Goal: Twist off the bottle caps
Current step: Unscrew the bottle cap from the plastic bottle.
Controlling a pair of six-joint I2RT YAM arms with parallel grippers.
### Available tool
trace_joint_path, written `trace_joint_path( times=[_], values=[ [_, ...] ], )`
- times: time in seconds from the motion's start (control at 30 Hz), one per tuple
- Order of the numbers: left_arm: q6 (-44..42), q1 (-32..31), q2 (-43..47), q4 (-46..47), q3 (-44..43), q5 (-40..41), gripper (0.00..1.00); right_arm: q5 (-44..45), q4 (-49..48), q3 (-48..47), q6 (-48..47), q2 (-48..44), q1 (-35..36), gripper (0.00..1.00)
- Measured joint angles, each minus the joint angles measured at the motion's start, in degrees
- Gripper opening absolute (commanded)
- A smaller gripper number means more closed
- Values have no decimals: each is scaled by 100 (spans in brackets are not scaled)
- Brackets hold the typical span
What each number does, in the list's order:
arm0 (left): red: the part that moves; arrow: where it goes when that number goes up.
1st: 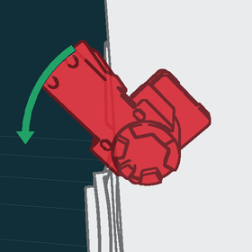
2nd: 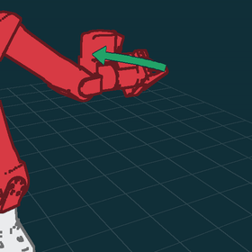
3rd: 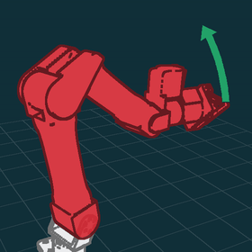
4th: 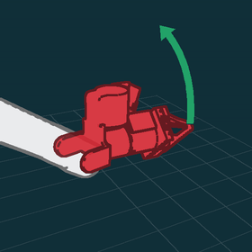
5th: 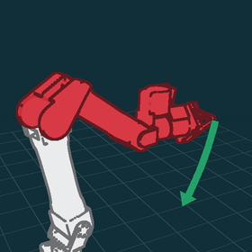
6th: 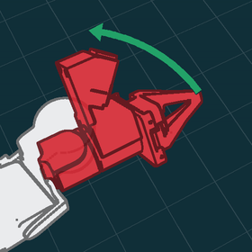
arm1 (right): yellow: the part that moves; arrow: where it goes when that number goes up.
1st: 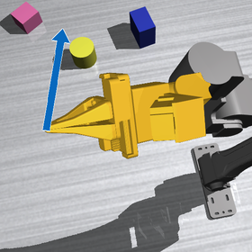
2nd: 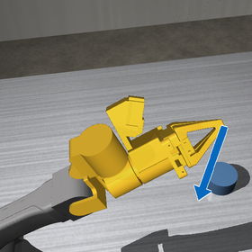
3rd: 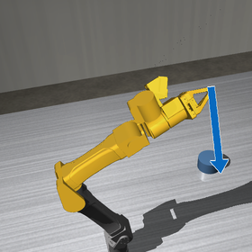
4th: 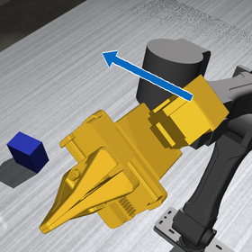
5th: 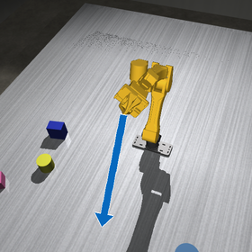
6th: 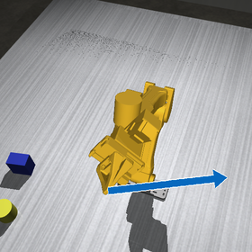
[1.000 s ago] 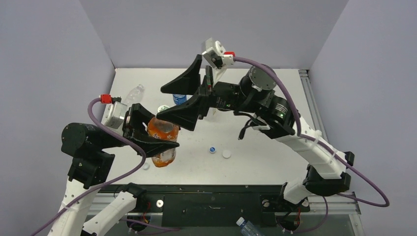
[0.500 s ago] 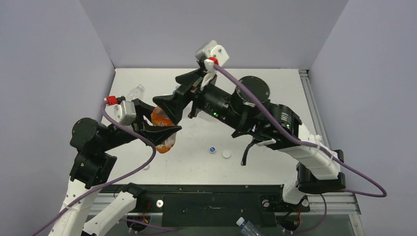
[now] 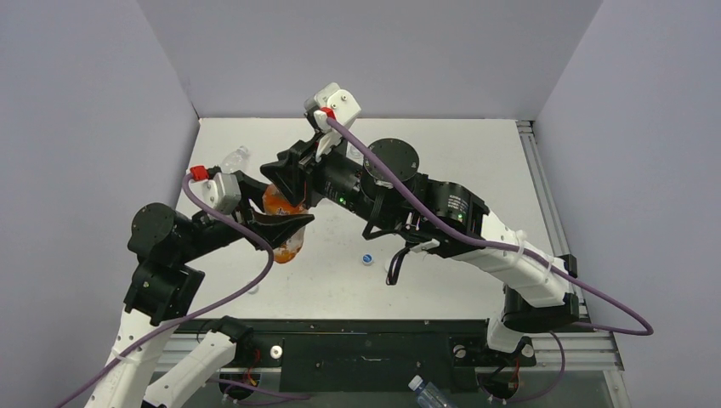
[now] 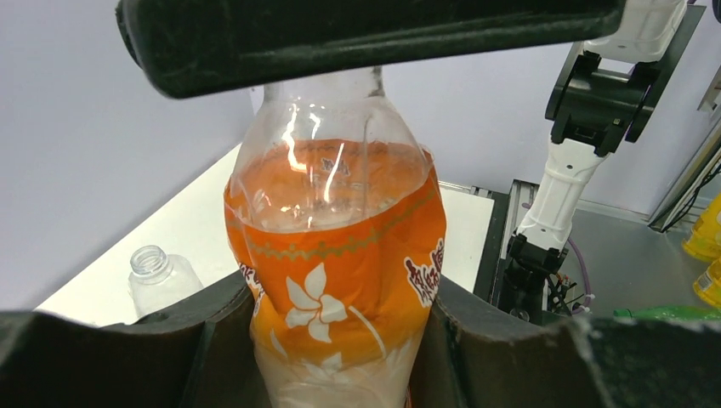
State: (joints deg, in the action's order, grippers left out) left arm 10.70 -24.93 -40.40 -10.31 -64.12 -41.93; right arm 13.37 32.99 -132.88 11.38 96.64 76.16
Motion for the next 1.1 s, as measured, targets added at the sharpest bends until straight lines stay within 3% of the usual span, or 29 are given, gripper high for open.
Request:
trace_joint_path(
  times=[0.17,0.43,0.83,1.1],
  values=[
    [7,0,37,2,48,42,0,-76,-42,59,114,0,-42,1],
    [138,13,59,13,66,76,0,-575,-205,249,214,-83,-243,0],
    [1622,-4,59,802,-42,-1513,0,-4367,-1373,1292,175,-741,-824,0],
    [2422,-28,-35,1008,-437,-2175,0,-6247,-3342,1851,1088,-721,-1106,0]
  ],
)
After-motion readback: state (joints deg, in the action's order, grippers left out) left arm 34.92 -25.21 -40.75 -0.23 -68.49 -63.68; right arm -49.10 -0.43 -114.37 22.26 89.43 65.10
